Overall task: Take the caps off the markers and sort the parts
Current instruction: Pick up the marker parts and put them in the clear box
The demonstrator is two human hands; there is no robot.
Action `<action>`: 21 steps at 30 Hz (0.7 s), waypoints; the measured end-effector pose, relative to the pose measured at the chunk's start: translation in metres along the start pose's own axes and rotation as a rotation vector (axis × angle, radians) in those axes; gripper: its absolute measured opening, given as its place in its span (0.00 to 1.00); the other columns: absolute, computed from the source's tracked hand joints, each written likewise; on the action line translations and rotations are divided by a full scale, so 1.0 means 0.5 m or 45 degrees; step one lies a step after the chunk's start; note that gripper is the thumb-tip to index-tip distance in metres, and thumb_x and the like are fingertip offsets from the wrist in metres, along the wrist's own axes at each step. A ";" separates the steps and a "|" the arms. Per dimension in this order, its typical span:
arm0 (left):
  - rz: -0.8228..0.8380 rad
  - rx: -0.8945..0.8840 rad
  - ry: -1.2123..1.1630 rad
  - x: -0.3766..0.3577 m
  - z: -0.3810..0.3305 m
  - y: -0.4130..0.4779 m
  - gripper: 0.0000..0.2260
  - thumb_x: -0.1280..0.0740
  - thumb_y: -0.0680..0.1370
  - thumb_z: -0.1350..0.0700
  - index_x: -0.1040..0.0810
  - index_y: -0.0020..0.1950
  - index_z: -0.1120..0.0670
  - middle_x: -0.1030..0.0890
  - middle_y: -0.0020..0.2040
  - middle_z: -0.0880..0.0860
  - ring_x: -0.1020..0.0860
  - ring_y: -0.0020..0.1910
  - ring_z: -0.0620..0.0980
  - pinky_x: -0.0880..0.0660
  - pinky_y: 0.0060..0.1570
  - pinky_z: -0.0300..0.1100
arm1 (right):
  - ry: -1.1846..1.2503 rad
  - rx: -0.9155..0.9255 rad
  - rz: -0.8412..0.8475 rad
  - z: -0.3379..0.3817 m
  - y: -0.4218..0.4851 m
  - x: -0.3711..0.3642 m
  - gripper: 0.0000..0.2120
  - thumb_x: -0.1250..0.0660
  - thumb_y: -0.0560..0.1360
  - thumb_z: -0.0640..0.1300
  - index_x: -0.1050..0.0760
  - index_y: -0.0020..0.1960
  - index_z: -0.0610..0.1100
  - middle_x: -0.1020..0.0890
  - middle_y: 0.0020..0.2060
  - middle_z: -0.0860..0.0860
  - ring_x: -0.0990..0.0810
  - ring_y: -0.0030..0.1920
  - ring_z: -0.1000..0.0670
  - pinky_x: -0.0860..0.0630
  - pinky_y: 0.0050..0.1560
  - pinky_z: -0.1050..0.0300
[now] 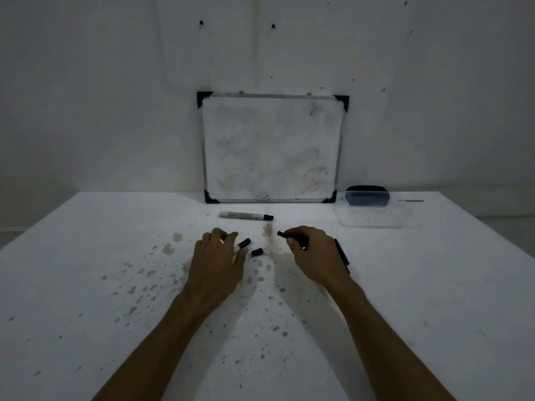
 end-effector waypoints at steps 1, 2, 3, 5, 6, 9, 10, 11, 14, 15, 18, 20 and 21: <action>-0.003 -0.043 -0.063 0.006 -0.030 0.008 0.19 0.34 0.81 0.48 0.19 0.65 0.59 0.20 0.58 0.60 0.22 0.56 0.60 0.25 0.55 0.54 | -0.018 -0.008 -0.038 -0.007 -0.002 0.022 0.13 0.32 0.81 0.45 0.19 0.64 0.45 0.15 0.57 0.49 0.22 0.50 0.57 0.32 0.44 0.80; 0.010 -0.098 -0.120 0.008 -0.065 0.021 0.19 0.35 0.81 0.47 0.19 0.65 0.58 0.20 0.59 0.59 0.22 0.57 0.59 0.25 0.57 0.54 | -0.033 -0.019 -0.075 -0.016 -0.004 0.045 0.13 0.32 0.80 0.45 0.18 0.63 0.45 0.15 0.56 0.49 0.22 0.49 0.57 0.31 0.46 0.77; 0.034 -0.148 -0.170 0.006 -0.103 0.035 0.19 0.36 0.81 0.46 0.20 0.65 0.56 0.20 0.60 0.58 0.22 0.59 0.58 0.25 0.59 0.53 | -0.049 -0.031 -0.105 -0.027 -0.007 0.070 0.12 0.31 0.80 0.45 0.18 0.63 0.45 0.14 0.56 0.49 0.21 0.48 0.57 0.30 0.47 0.74; 0.099 -0.212 -0.270 -0.011 -0.173 0.073 0.19 0.36 0.81 0.46 0.21 0.67 0.55 0.21 0.63 0.56 0.24 0.62 0.56 0.27 0.63 0.51 | -0.082 -0.067 -0.153 -0.056 -0.009 0.121 0.12 0.30 0.80 0.45 0.18 0.62 0.44 0.14 0.54 0.49 0.21 0.47 0.57 0.30 0.46 0.74; 0.138 -0.229 -0.314 -0.027 -0.203 0.094 0.18 0.36 0.82 0.47 0.22 0.68 0.54 0.22 0.64 0.55 0.25 0.64 0.55 0.28 0.63 0.48 | -0.093 -0.089 -0.179 -0.074 -0.007 0.147 0.11 0.30 0.79 0.45 0.18 0.61 0.45 0.15 0.54 0.49 0.20 0.48 0.56 0.29 0.48 0.71; 0.289 -0.199 -0.425 -0.104 -0.263 0.159 0.19 0.36 0.83 0.49 0.26 0.72 0.55 0.25 0.69 0.56 0.27 0.68 0.54 0.32 0.65 0.44 | -0.113 -0.130 -0.267 -0.128 0.009 0.222 0.09 0.29 0.79 0.44 0.18 0.59 0.45 0.18 0.54 0.46 0.20 0.49 0.52 0.27 0.51 0.63; 0.338 -0.176 -0.444 -0.134 -0.274 0.177 0.20 0.36 0.83 0.50 0.28 0.74 0.56 0.26 0.71 0.56 0.28 0.70 0.55 0.33 0.67 0.44 | -0.125 -0.139 -0.289 -0.144 0.017 0.244 0.09 0.29 0.79 0.44 0.18 0.58 0.45 0.20 0.53 0.46 0.20 0.49 0.52 0.28 0.51 0.62; 0.380 -0.154 -0.451 -0.163 -0.280 0.190 0.21 0.37 0.84 0.50 0.29 0.75 0.56 0.27 0.73 0.56 0.29 0.72 0.56 0.34 0.69 0.45 | -0.147 -0.146 -0.304 -0.158 0.028 0.265 0.09 0.29 0.79 0.44 0.18 0.58 0.46 0.21 0.51 0.47 0.20 0.49 0.51 0.28 0.50 0.62; 0.457 -0.070 -0.487 -0.227 -0.282 0.202 0.22 0.40 0.85 0.50 0.32 0.78 0.57 0.30 0.77 0.56 0.32 0.75 0.56 0.38 0.74 0.46 | -0.257 -0.143 -0.321 -0.195 0.082 0.318 0.09 0.30 0.79 0.46 0.18 0.57 0.46 0.19 0.48 0.49 0.21 0.46 0.51 0.27 0.49 0.58; 0.446 -0.060 -0.485 -0.241 -0.280 0.201 0.22 0.40 0.85 0.50 0.32 0.78 0.57 0.30 0.77 0.56 0.32 0.76 0.56 0.38 0.75 0.46 | -0.288 -0.137 -0.321 -0.207 0.106 0.331 0.09 0.30 0.79 0.47 0.18 0.56 0.45 0.18 0.48 0.49 0.21 0.46 0.51 0.26 0.49 0.57; 0.380 -0.117 -0.408 -0.266 -0.277 0.199 0.20 0.38 0.85 0.52 0.27 0.75 0.57 0.28 0.76 0.57 0.30 0.75 0.57 0.37 0.75 0.48 | -0.411 -0.114 -0.257 -0.238 0.188 0.349 0.09 0.29 0.77 0.47 0.17 0.54 0.44 0.15 0.49 0.47 0.18 0.49 0.46 0.25 0.48 0.56; 0.368 -0.129 -0.404 -0.274 -0.273 0.201 0.20 0.38 0.84 0.51 0.26 0.74 0.57 0.28 0.76 0.56 0.30 0.74 0.56 0.37 0.75 0.48 | -0.516 -0.121 -0.154 -0.258 0.240 0.343 0.09 0.29 0.76 0.46 0.16 0.54 0.44 0.14 0.49 0.45 0.17 0.50 0.43 0.22 0.49 0.52; 0.361 -0.130 -0.406 -0.278 -0.270 0.203 0.20 0.38 0.84 0.51 0.26 0.74 0.56 0.28 0.76 0.55 0.30 0.74 0.55 0.37 0.74 0.48 | -0.552 -0.137 -0.094 -0.268 0.265 0.336 0.09 0.29 0.76 0.46 0.15 0.54 0.45 0.14 0.49 0.45 0.16 0.50 0.42 0.20 0.50 0.50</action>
Point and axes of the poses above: each hand's wrist, its own y-axis towards the middle knuckle, its own x-axis out of the back of the hand, z = x × y, the point moved 7 cm from there along y, towards the middle knuckle
